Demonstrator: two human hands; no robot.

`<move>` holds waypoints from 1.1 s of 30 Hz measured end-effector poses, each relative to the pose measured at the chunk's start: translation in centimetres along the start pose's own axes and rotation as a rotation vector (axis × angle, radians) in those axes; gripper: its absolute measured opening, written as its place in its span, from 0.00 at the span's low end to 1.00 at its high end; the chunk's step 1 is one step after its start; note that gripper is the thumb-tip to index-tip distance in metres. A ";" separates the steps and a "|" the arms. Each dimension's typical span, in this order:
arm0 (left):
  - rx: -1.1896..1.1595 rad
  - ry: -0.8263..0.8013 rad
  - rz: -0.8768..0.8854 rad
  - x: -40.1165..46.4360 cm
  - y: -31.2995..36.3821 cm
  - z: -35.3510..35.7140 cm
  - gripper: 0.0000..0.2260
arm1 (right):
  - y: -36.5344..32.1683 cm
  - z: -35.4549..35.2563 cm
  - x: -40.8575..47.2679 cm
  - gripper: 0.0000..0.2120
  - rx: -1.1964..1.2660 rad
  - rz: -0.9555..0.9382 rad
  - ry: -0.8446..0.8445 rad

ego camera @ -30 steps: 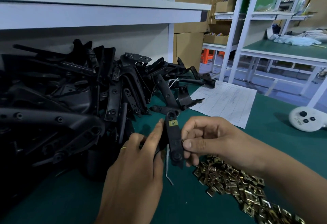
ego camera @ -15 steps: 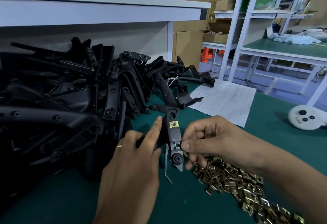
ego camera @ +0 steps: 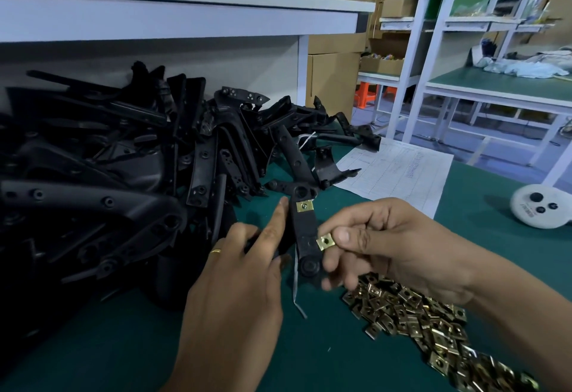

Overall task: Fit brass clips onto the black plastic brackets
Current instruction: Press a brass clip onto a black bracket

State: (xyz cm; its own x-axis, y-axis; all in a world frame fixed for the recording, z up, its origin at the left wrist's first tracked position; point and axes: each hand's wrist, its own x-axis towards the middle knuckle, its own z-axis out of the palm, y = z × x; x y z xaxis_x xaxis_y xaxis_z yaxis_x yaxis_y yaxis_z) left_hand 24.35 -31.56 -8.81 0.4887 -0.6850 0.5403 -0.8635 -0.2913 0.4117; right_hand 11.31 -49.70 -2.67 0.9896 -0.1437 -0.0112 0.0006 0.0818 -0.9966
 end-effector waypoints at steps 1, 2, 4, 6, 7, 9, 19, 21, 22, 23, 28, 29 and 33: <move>-0.004 0.009 -0.012 0.0 -0.1 0.0 0.31 | 0.2 0.3 0.2 0.09 0.005 -0.024 0.052; -0.005 0.019 -0.024 0.0 -0.1 -0.1 0.32 | 0.4 0.5 0.3 0.09 0.005 -0.046 0.098; 0.015 0.036 -0.039 0.0 0.0 -0.3 0.32 | 0.7 1.0 0.6 0.10 -0.015 -0.078 0.158; 0.041 0.036 -0.054 0.0 0.1 -0.4 0.31 | 0.8 1.2 0.7 0.09 -0.038 -0.097 0.189; 0.046 0.039 -0.062 0.0 0.1 -0.4 0.31 | 0.8 1.3 0.7 0.09 -0.046 -0.100 0.197; 0.054 0.057 -0.068 0.0 0.2 -0.4 0.31 | 0.7 1.2 0.7 0.09 -0.067 -0.100 0.208; 0.035 0.068 -0.036 -0.2 0.4 -0.7 0.27 | 0.6 0.5 0.6 0.06 -0.168 -0.142 0.205; 0.045 0.074 -0.032 -0.2 0.4 -0.8 0.26 | 0.6 0.5 0.5 0.05 -0.178 -0.165 0.190; 0.050 0.077 -0.034 -0.1 0.4 -0.8 0.26 | 0.6 0.5 0.5 0.05 -0.181 -0.171 0.186; 0.051 0.078 -0.039 -0.1 0.5 -0.8 0.25 | 0.6 0.6 0.5 0.06 -0.181 -0.174 0.184; 0.011 0.083 -0.066 -0.1 0.5 -0.9 0.25 | 0.7 0.7 0.6 0.07 -0.144 -0.190 0.166; 0.004 0.083 -0.071 -0.1 0.5 -0.9 0.25 | 0.7 0.7 0.6 0.07 -0.134 -0.195 0.163; 0.001 0.076 -0.065 -0.1 0.4 -1.0 0.25 | 1.0 0.9 0.8 0.06 -0.070 -0.222 0.134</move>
State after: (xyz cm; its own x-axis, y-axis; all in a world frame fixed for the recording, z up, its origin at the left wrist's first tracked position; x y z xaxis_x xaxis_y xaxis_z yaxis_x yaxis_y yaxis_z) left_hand 24.05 -30.98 -7.99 0.5514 -0.6119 0.5671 -0.8300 -0.3337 0.4470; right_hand 12.28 -48.83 -3.64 0.9385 -0.2801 0.2019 0.2004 -0.0343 -0.9791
